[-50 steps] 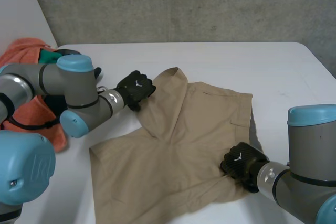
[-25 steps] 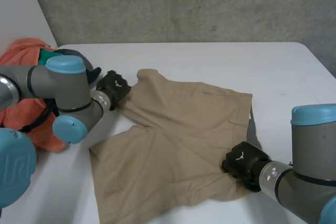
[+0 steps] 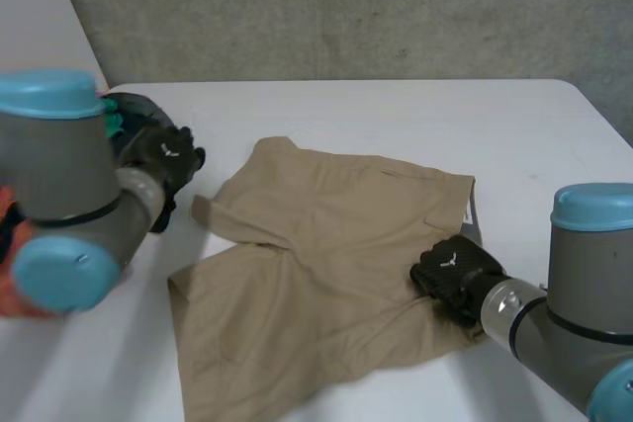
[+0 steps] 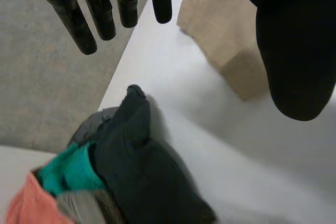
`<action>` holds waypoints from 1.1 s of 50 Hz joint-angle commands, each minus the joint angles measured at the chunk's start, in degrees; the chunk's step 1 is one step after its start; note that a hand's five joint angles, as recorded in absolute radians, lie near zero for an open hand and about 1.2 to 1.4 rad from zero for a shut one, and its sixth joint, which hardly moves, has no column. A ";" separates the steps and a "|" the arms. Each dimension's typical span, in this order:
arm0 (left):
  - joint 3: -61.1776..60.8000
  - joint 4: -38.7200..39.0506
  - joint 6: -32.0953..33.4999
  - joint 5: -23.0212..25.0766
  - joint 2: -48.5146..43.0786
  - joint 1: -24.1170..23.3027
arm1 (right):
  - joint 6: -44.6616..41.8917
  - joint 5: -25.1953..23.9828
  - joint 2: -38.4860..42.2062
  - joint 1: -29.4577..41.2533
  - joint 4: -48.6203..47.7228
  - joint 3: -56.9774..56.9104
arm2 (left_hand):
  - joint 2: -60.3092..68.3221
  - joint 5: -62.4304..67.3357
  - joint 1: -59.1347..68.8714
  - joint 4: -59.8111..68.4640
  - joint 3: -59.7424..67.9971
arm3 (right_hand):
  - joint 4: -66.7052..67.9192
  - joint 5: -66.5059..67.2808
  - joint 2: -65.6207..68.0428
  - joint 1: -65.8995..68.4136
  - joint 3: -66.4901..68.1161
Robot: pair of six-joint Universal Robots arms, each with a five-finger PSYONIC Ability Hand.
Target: Fold the laundry.
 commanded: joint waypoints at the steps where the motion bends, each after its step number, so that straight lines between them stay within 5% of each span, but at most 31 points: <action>1: -20.86 -6.94 -15.54 4.29 20.11 -0.91 | 5.46 0.06 0.26 0.38 -0.81 -2.75 | 1.08 0.00 1.18 1.17 0.87 | 11.53 10.73 12.19 15.69 11.76; 11: -35.23 -15.40 -29.28 15.73 30.61 -3.37 | 7.93 1.99 0.26 1.87 -1.60 -4.25 | 3.79 2.70 3.89 3.88 3.58 | 11.53 10.73 12.19 15.69 11.76; 25: -31.72 -17.42 -32.01 8.53 15.76 -8.20 | 9.42 3.31 -2.64 -0.15 -2.04 -2.84 | 8.82 7.74 8.93 8.92 8.61 | 11.53 10.73 12.19 15.69 11.76; 31: -30.75 -17.25 -35.09 6.68 14.52 -11.90 | 9.69 3.31 -4.22 -1.73 -2.31 -2.23 | 27.12 26.04 27.22 27.22 26.91 | 11.53 10.73 12.19 15.69 11.76; 36: -31.18 -12.87 -36.06 4.58 15.93 -13.30 | 9.69 2.96 -3.87 -1.56 -1.78 -1.96 | 68.59 67.51 68.69 68.68 68.38 | 11.53 10.73 12.19 15.69 11.76; 37: -31.19 -11.89 -35.97 4.22 15.85 -13.48 | 9.69 2.87 -3.78 -1.55 -1.60 -1.88 | 68.70 67.61 68.80 68.79 68.49 | 11.53 10.73 12.19 15.69 11.76; 40: -30.14 -7.77 -34.22 1.85 15.14 -13.74 | 8.99 2.70 -3.61 -1.20 -0.38 -2.40 | 68.70 67.61 68.80 68.79 68.49 | 11.53 10.73 12.19 15.69 11.76; 47: -18.21 0.49 -17.54 -2.11 7.33 -9.80 | 1.53 2.08 -0.97 -2.61 2.18 -9.24 | 68.70 67.61 68.80 68.79 68.49 | 11.53 10.73 12.19 15.69 11.76; 55: 3.83 12.18 -10.05 1.05 -5.22 -7.42 | 1.25 5.06 8.68 -2.17 -6.06 -24.35 | 68.70 67.61 68.80 68.79 68.49 | 11.53 10.73 12.19 15.69 11.76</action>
